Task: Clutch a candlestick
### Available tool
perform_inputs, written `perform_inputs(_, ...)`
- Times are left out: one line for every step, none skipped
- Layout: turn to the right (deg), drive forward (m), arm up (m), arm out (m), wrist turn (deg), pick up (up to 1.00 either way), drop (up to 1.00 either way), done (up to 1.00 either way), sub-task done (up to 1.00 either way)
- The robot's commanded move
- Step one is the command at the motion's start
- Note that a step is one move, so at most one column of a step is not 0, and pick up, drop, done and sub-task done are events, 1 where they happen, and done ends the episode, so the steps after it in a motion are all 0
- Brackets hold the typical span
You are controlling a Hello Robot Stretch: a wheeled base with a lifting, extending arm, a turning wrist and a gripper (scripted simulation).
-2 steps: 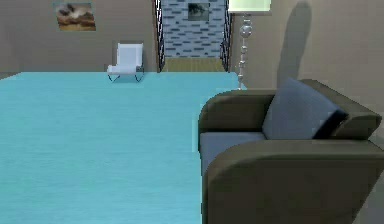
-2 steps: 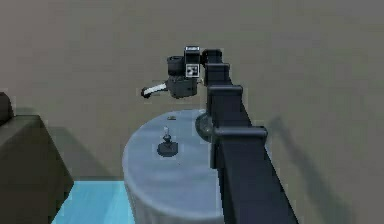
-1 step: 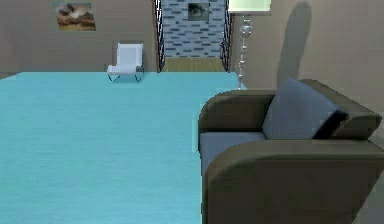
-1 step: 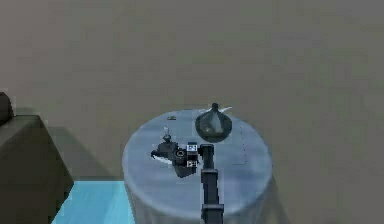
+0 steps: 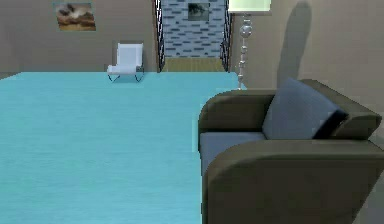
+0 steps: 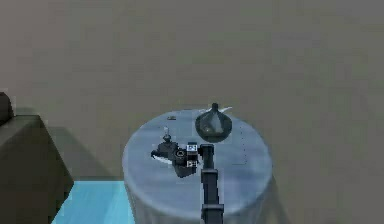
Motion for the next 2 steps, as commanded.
perform_inputs(0.0,0.0,0.1,0.0,0.0,0.0,0.0,0.0,0.0)
perform_inputs(0.0,0.0,0.0,0.0,0.0,0.0,0.0,1.0,0.0)
